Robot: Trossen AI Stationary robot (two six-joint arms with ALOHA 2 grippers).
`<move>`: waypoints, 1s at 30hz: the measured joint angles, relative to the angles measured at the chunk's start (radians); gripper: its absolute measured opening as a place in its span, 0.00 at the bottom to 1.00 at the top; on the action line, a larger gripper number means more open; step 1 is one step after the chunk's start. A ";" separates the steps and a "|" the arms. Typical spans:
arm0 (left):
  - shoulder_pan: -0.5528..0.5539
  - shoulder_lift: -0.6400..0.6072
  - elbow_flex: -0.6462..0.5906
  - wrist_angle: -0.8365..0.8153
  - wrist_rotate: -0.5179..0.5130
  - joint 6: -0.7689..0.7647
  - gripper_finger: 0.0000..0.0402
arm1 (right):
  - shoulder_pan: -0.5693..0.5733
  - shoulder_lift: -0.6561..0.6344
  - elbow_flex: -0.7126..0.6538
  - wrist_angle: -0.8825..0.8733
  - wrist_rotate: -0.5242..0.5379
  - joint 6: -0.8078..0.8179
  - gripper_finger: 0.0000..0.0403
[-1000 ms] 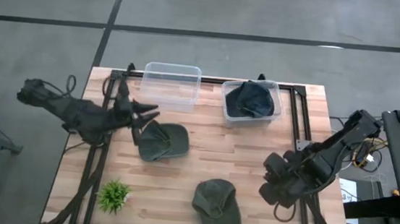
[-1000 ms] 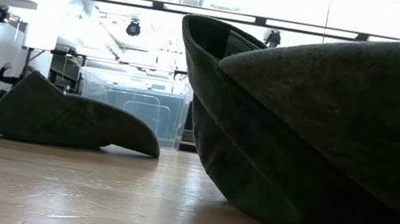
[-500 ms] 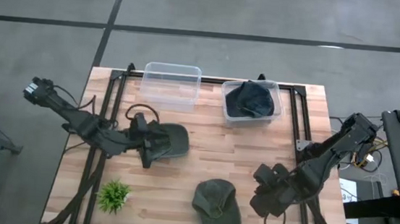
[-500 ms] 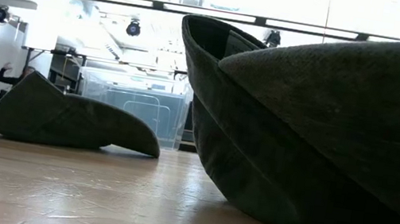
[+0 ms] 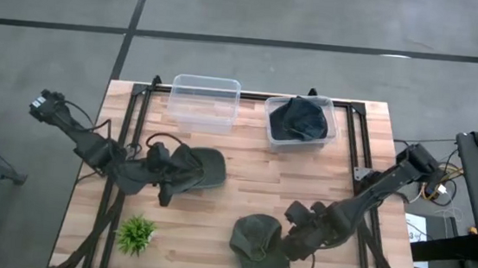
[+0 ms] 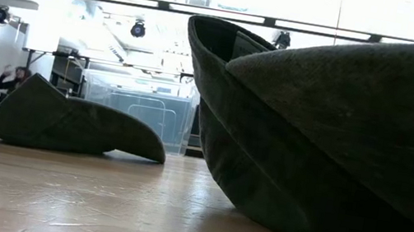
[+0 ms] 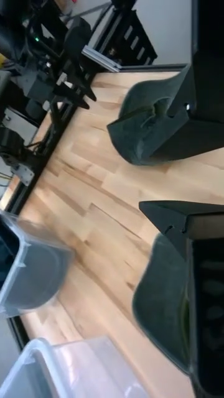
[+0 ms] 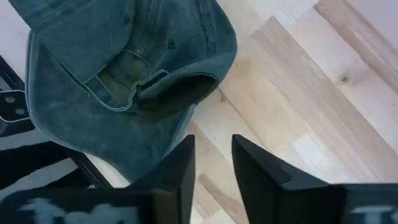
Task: Pick & Place hat
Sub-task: Put the bottom green cap into the left transparent bin
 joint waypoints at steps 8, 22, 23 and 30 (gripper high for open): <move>-0.034 -0.006 0.000 -0.047 0.000 -0.036 0.26 | -0.016 0.022 -0.001 0.054 0.000 0.027 0.45; -0.041 -0.007 0.000 -0.084 0.011 -0.077 0.26 | -0.034 0.112 -0.058 0.222 -0.027 0.061 0.60; -0.041 -0.007 0.000 -0.084 0.012 -0.077 0.26 | -0.037 0.113 -0.064 0.241 -0.027 0.060 0.60; -0.041 -0.009 0.000 -0.084 0.016 -0.077 0.26 | -0.052 0.127 -0.153 0.361 -0.037 0.058 0.59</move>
